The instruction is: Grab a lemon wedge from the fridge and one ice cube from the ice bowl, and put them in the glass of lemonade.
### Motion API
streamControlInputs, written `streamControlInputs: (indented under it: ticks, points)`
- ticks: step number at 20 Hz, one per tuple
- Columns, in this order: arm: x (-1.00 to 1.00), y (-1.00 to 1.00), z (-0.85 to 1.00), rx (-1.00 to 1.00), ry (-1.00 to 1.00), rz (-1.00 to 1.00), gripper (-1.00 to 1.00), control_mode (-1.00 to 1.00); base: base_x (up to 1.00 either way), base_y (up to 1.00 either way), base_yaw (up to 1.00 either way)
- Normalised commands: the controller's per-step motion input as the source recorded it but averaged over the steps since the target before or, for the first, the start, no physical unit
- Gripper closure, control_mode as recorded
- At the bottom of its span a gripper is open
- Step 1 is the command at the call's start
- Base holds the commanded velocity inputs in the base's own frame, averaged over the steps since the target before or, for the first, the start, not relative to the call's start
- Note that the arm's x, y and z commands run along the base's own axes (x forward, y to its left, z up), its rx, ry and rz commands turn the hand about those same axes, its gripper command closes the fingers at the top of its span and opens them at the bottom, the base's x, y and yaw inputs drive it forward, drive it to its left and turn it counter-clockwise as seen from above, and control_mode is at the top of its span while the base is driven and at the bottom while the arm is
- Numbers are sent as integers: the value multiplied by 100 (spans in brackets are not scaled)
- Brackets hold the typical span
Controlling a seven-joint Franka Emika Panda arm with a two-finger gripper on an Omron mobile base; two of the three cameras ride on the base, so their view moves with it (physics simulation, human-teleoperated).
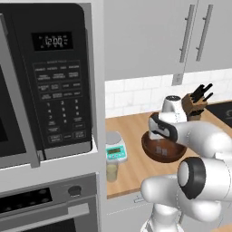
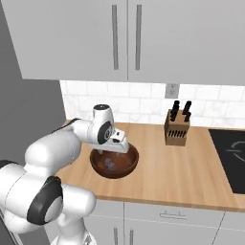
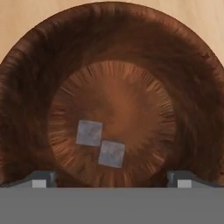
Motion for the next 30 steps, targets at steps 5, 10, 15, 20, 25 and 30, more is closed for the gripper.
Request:
streamControlInputs:
  ticks: [5,10,15,20,25,30]
  points:
    - [18,0,-45,0,0,1,-100,-100,0,0,0]
    - [29,0,-35,0,4,0,-100,-100,0,0,0]
    - [11,-2,-32,0,9,0,-100,-100,0,0,0]
    - [-4,-34,-13,1,5,5,-100,-100,0,0,0]
    - [-22,-5,-2,0,0,1,-100,-100,0,0,0]
    - [-4,1,0,0,-8,4,-100,-100,0,0,0]
